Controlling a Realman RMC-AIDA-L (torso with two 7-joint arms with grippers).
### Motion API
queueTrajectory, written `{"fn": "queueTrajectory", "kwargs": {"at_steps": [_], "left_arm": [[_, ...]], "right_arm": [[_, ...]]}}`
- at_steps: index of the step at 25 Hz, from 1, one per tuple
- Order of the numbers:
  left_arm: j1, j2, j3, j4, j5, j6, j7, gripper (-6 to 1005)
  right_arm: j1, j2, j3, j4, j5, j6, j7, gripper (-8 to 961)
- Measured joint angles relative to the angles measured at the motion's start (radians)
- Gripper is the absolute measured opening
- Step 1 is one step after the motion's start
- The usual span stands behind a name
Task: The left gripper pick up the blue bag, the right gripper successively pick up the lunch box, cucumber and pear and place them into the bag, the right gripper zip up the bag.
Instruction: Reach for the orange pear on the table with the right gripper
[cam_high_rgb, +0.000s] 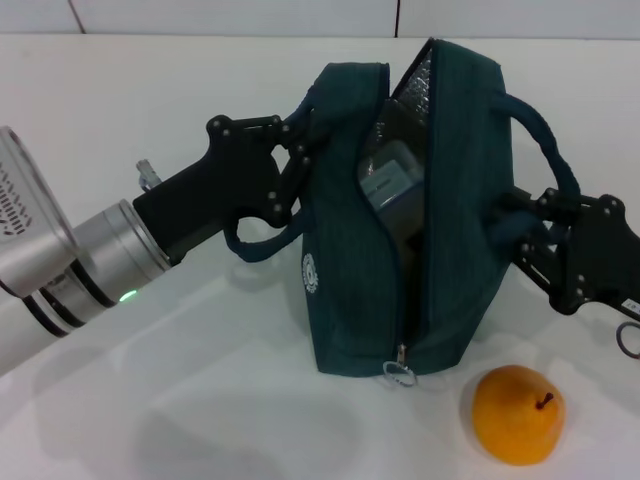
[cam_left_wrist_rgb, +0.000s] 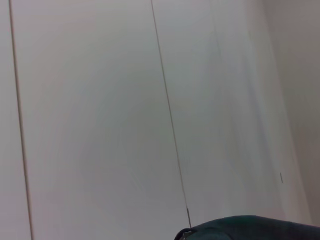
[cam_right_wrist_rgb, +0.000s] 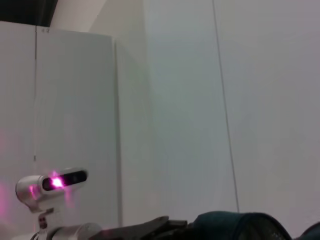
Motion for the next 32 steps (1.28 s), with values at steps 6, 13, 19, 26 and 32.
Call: {"fn": "queueTrajectory", "kwargs": {"at_steps": [6,13,19,26,32], "left_arm": [[-0.004,0.0,0.004,0.003,0.001,-0.007,0.032,115],[-0.017,-0.001,0.003,0.004,-0.005,-0.012,0.042,116],[-0.036,-0.004,-0.002,0.002,-0.013,-0.023,0.044,117],[-0.054,-0.007,-0.002,-0.005,-0.042,-0.052,0.044,119],[-0.061,-0.007,0.001,-0.005,-0.042,-0.064,0.046,119]], "right_arm": [[-0.036,-0.01,-0.003,-0.008,-0.01,0.003,0.006,163],[-0.103,-0.057,0.003,-0.046,-0.036,-0.023,0.015,441],[-0.139,-0.106,0.056,-0.047,-0.03,-0.03,0.034,554],[-0.13,-0.151,0.074,-0.063,-0.156,-0.089,0.105,546],[-0.099,-0.16,0.078,-0.066,-0.336,-0.148,0.117,545]]}}
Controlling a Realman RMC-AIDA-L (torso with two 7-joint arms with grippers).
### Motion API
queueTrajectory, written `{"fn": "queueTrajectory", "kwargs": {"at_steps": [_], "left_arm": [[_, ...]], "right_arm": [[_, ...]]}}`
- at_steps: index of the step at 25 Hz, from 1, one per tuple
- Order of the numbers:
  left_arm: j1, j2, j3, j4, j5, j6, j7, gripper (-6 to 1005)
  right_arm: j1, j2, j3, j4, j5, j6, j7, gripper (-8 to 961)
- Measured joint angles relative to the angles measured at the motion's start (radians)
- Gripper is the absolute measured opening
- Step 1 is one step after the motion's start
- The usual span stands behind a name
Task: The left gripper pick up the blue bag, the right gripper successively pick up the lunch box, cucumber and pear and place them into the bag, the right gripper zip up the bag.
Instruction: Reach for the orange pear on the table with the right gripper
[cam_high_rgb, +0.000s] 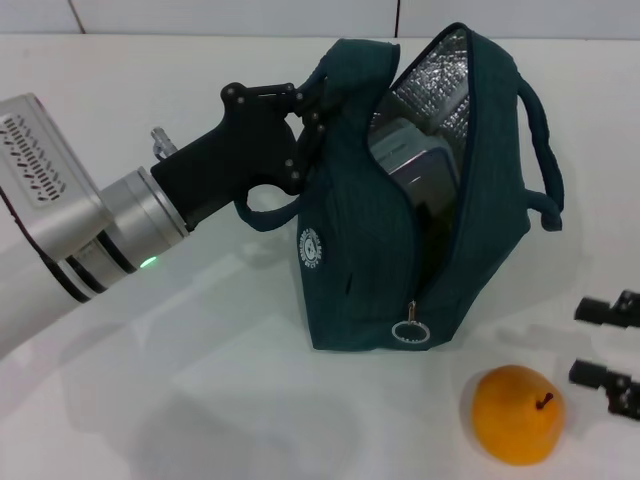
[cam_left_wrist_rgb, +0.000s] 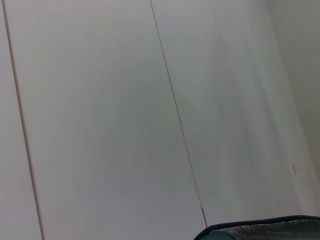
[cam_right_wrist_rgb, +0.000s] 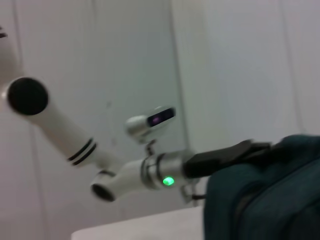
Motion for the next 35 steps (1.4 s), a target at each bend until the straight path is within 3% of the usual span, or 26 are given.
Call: {"fn": "queueTrajectory", "kwargs": {"at_steps": [9,14,16,35], "left_arm": [[-0.001,0.001,0.001,0.0,0.003,-0.003,0.0,121],[-0.001,0.002,0.001,0.006,0.007,-0.002,0.0,122],[-0.001,0.003,0.001,0.007,0.008,-0.001,0.0,122],[-0.014,0.005,0.002,0.009,0.015,-0.003,0.0,125]], "right_arm": [[0.013,0.017,-0.004,-0.001,-0.067,0.004,0.032,546],[0.037,0.032,-0.004,-0.002,-0.128,0.018,0.044,428],[0.042,0.037,-0.004,-0.003,-0.138,0.032,0.056,427],[0.033,0.047,-0.003,0.001,-0.157,0.069,0.07,380]]}}
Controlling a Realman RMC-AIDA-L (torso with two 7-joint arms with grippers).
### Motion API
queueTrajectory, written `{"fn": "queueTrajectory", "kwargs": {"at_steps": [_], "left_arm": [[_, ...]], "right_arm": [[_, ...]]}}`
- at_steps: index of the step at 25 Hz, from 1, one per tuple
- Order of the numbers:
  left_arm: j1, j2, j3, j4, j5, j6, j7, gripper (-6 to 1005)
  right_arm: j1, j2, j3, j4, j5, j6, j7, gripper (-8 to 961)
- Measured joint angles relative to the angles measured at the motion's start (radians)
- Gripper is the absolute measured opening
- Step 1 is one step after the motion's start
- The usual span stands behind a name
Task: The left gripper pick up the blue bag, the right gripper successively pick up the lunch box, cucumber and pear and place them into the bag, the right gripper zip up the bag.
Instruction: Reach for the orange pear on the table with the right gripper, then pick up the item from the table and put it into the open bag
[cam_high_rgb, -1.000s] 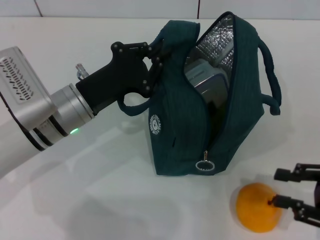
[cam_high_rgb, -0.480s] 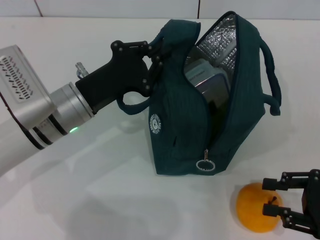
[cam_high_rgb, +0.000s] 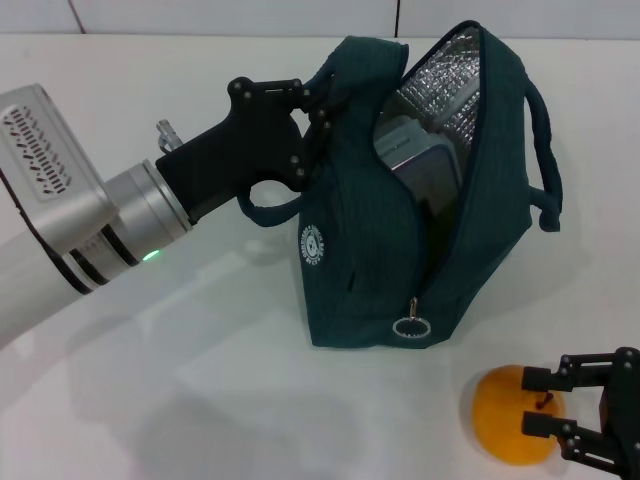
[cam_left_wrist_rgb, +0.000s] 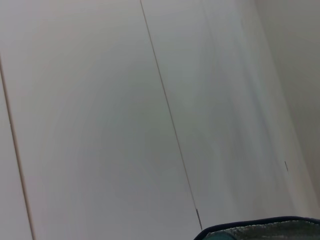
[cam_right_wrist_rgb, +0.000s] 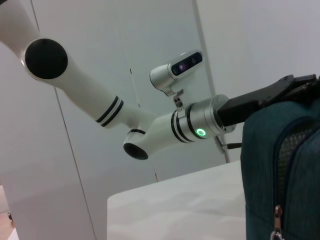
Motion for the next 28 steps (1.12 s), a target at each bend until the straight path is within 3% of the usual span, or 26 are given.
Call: {"fn": "queueTrajectory", "kwargs": {"at_steps": [15,20,28], "left_arm": [[-0.002,-0.002,0.0,-0.007,0.0,0.0,0.0,127],[-0.002,-0.001,0.0,-0.008,0.0,0.0,0.0,128],[0.0,-0.002,0.0,-0.008,-0.004,0.0,0.0,130]], "right_arm": [[-0.001,0.013,0.005,-0.009,-0.021,0.031,0.0,344],[-0.004,0.013,0.022,-0.01,-0.019,0.035,-0.003,173],[-0.031,0.013,0.093,-0.013,-0.019,0.02,-0.071,108]]}}
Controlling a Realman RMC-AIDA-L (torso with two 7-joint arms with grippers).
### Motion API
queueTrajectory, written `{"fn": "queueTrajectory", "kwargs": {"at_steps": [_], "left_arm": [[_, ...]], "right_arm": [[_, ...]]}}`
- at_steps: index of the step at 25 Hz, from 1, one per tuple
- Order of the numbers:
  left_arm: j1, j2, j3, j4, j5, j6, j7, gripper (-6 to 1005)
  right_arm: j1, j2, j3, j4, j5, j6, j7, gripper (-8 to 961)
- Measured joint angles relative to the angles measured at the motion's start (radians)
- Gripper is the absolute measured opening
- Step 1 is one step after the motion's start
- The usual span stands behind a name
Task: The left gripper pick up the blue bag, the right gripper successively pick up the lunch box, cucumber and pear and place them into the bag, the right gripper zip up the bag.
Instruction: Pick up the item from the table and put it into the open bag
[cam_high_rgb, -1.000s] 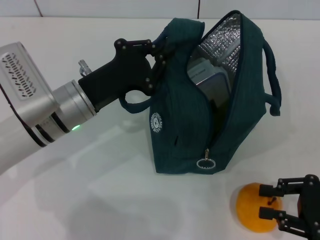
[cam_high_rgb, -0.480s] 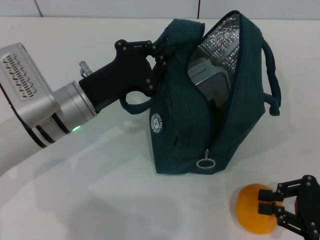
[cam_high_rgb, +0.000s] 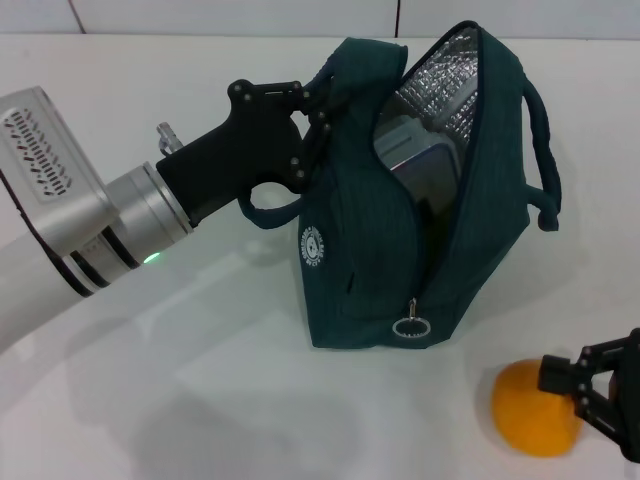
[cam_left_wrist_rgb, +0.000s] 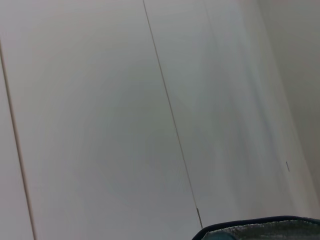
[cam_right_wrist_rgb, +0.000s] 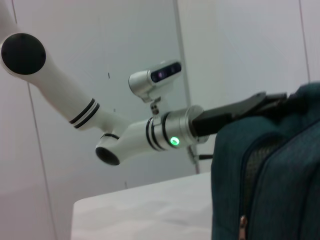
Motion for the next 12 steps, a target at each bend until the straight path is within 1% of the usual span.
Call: {"fn": "queueTrajectory", "kwargs": {"at_steps": [3,6,9,12], "left_arm": [[0.002,0.0,0.0,0.001,-0.001,0.0,0.0,130],[0.006,0.001,0.0,0.005,0.0,0.004,0.0,130],[0.008,0.004,0.002,0.006,0.005,0.024,0.0,131],[0.013,0.006,0.009,0.007,0.006,0.057,-0.001,131]], "right_arm": [[-0.007,0.003,0.036,-0.002,0.001,-0.021,-0.043,73],[-0.007,0.003,0.045,-0.006,0.001,-0.035,-0.053,37],[-0.008,0.008,0.085,-0.019,0.002,-0.065,-0.059,37],[-0.009,0.019,0.152,-0.035,0.003,-0.118,-0.061,37]]}}
